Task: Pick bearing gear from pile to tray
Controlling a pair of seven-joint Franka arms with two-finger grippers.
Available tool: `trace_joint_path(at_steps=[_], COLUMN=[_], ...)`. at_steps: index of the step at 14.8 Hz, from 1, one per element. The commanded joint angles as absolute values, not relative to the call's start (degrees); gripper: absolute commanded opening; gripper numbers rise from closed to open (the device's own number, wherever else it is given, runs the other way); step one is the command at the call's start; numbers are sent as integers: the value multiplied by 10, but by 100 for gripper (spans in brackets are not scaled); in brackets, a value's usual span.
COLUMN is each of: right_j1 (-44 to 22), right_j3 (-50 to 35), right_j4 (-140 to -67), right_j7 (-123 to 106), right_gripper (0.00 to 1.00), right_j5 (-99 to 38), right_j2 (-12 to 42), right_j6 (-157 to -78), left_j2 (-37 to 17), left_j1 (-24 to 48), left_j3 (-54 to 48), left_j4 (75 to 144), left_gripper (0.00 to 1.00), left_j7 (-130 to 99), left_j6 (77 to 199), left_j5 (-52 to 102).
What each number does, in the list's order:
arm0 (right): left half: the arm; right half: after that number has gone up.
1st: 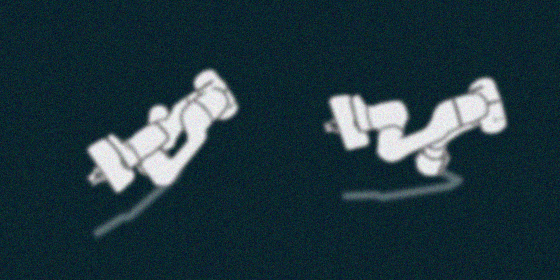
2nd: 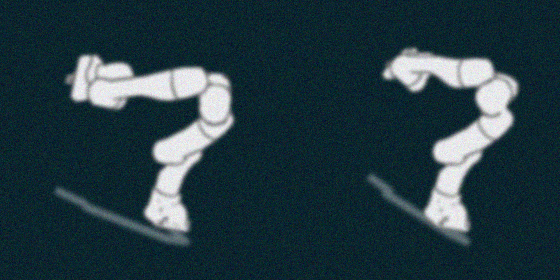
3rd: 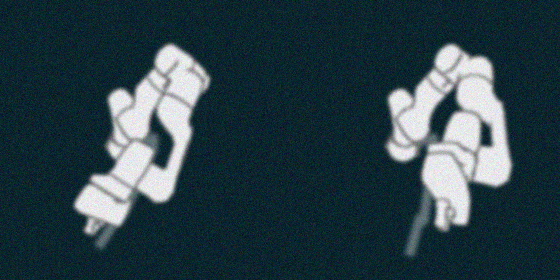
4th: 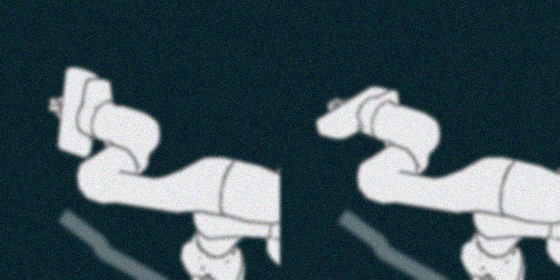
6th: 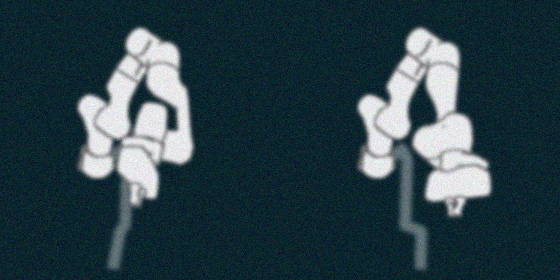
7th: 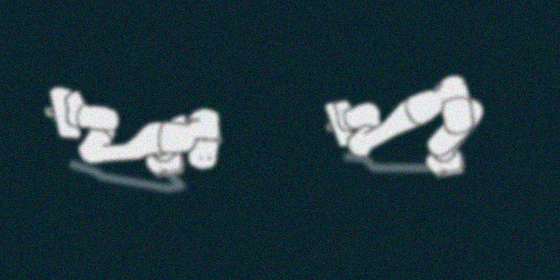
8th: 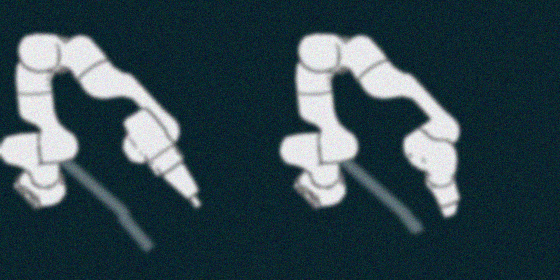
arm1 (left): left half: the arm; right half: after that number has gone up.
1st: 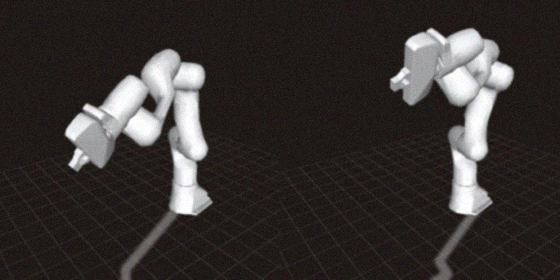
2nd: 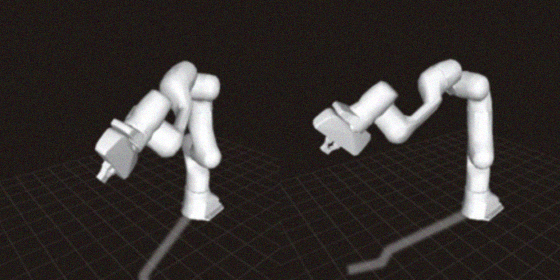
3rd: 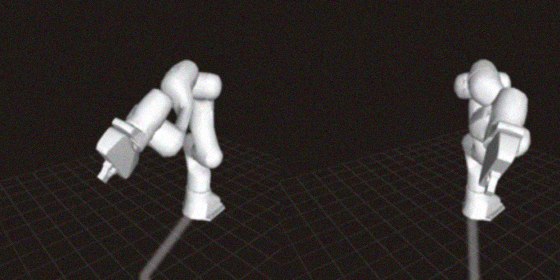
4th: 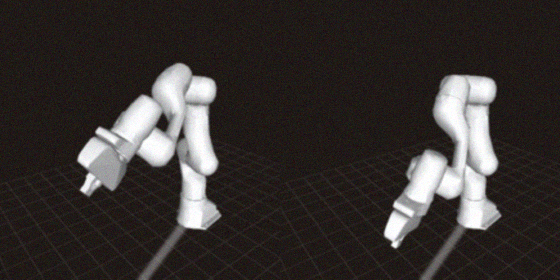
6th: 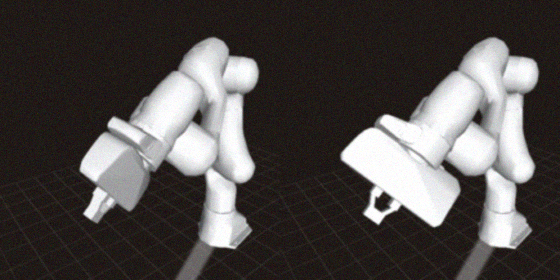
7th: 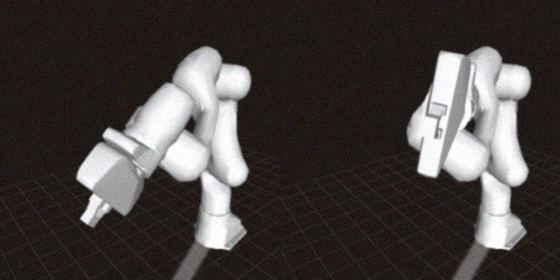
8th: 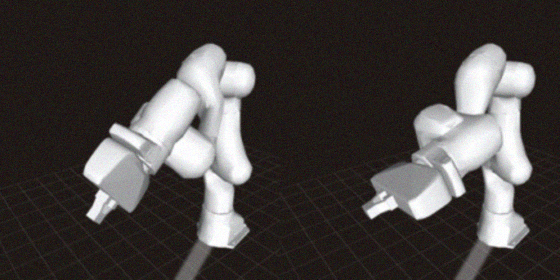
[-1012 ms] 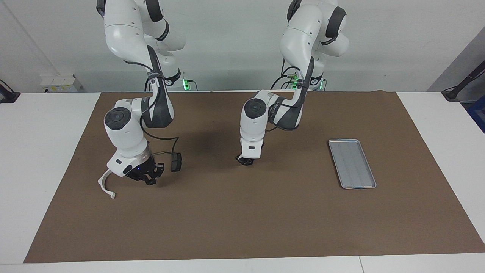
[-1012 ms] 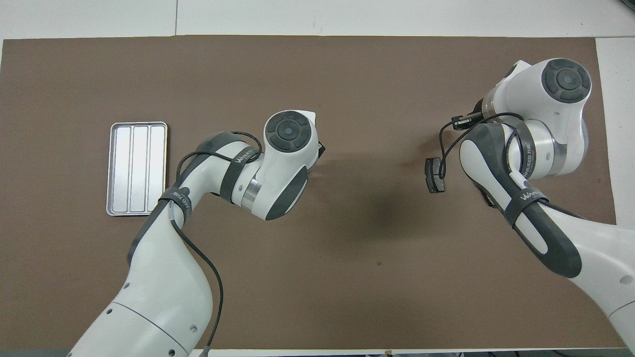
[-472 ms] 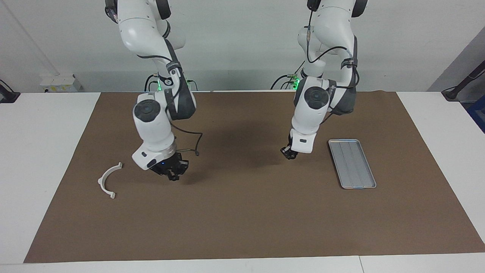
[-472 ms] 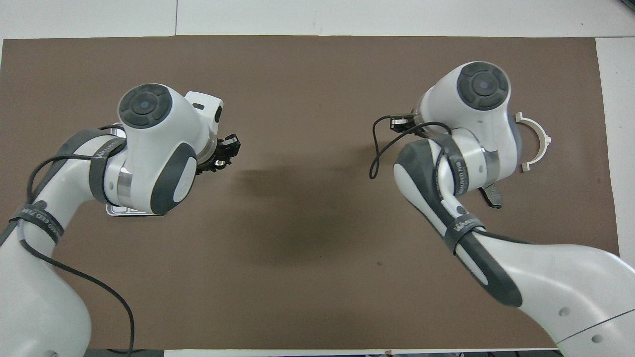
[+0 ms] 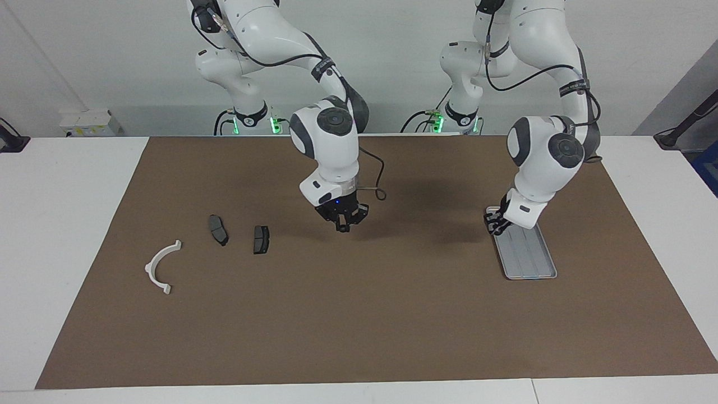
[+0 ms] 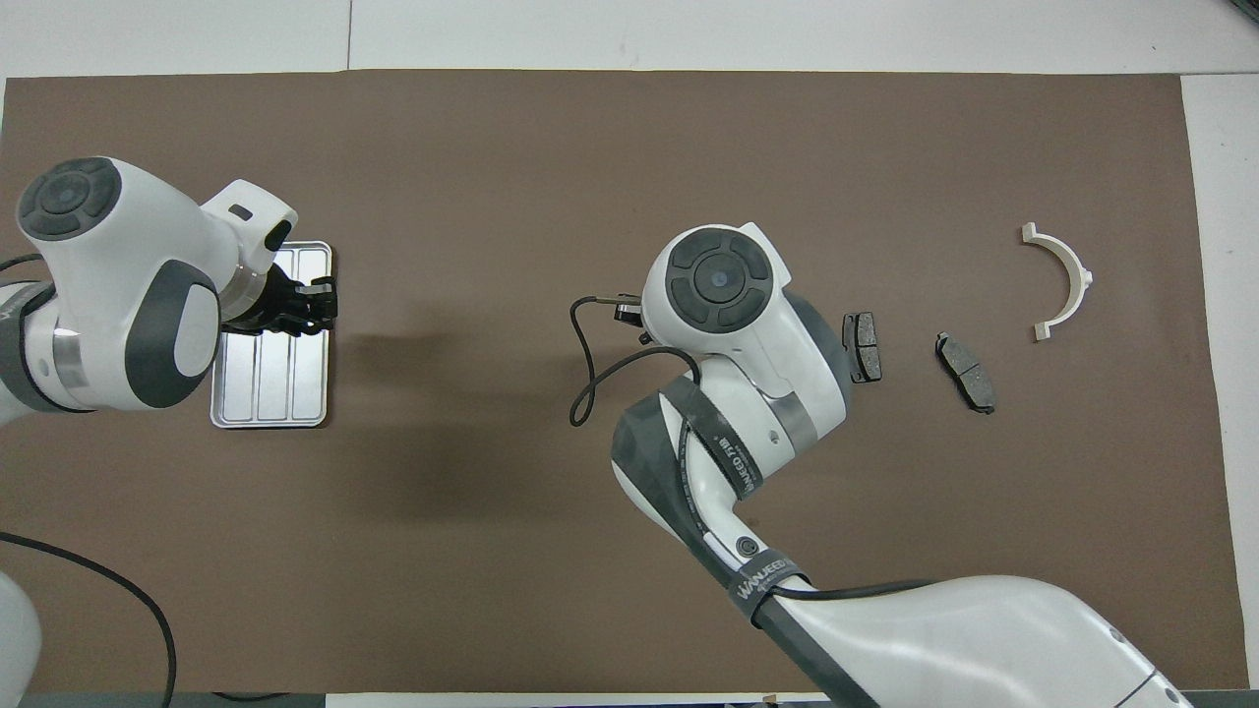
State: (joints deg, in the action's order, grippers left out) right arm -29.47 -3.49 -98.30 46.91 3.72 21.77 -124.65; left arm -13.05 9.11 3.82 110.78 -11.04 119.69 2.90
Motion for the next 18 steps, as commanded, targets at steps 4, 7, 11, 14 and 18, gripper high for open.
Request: trace_joint_path(at_steps=[4,7,11,14,18], right_j1=[-331,-331,-326,-325,-312], right_j3=[-33,-33,-33,-33,-32], right_j4=[-991,-1016,-1028,-1027,-1007], right_j7=[509,503,501,500,499], right_gripper=[0,0,25,96,99], right_j5=[34,35,35,35,38], right_j2=[260,269,272,272,267], right_j6=[-1285,-1326,-1339,-1336,-1325], left_j2=[-92,-83,-83,-83,-83], left_j1=[41,33,37,41,41], left_j3=[32,31,31,31,31], left_j4=[1176,1232,1254,1267,1276], left_gripper=[1,1,3,5,14], left_j7=[-7,-1,-2,-17,-16], left_j6=[1225,1298,1315,1328,1333], left_j5=[23,23,24,23,23])
